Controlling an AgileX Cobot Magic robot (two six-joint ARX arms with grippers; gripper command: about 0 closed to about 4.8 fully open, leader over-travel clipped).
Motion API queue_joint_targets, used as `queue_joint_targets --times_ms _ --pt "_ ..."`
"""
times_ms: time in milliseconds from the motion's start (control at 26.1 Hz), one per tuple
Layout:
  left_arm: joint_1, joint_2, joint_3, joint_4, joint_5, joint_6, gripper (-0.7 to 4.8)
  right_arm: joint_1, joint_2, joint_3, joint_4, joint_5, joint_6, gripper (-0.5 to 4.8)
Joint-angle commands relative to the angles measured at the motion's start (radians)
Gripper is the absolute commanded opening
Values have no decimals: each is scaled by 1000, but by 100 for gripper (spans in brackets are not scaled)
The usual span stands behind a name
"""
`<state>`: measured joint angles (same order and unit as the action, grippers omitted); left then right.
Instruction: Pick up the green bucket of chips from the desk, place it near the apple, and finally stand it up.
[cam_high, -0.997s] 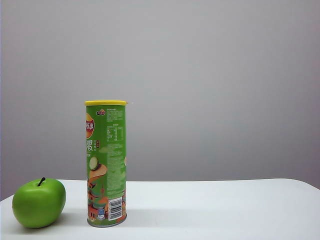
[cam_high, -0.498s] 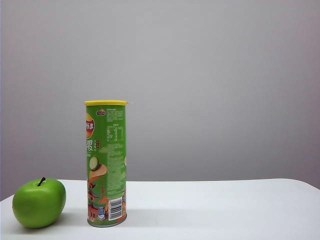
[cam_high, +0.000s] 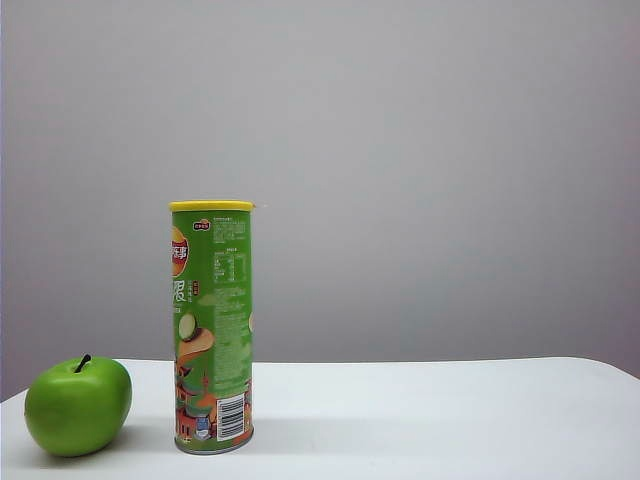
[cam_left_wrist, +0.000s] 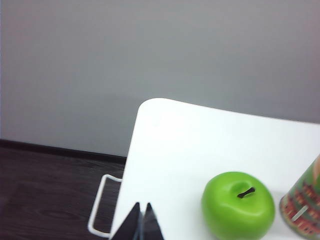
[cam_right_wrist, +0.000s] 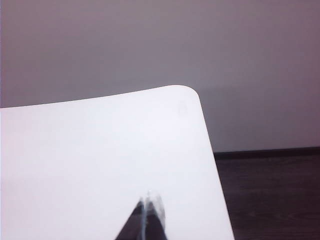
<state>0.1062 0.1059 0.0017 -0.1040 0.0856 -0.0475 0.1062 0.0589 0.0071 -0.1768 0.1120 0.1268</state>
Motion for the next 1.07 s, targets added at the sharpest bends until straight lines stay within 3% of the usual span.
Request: queue_joint_targets --times_ms 38,460,613,1074 --pt "1 0 5 -37 -10 71 -5 0 1 -6 6 24 4 -1" --pt "1 0 5 -81 -48 70 -3 0 0 -6 8 24 4 -1" --pt "1 0 5 -79 -38 9 -2 0 0 -6 8 25 4 -1" --pt "1 0 5 -80 -40 10 -3 0 0 -6 8 25 4 -1"
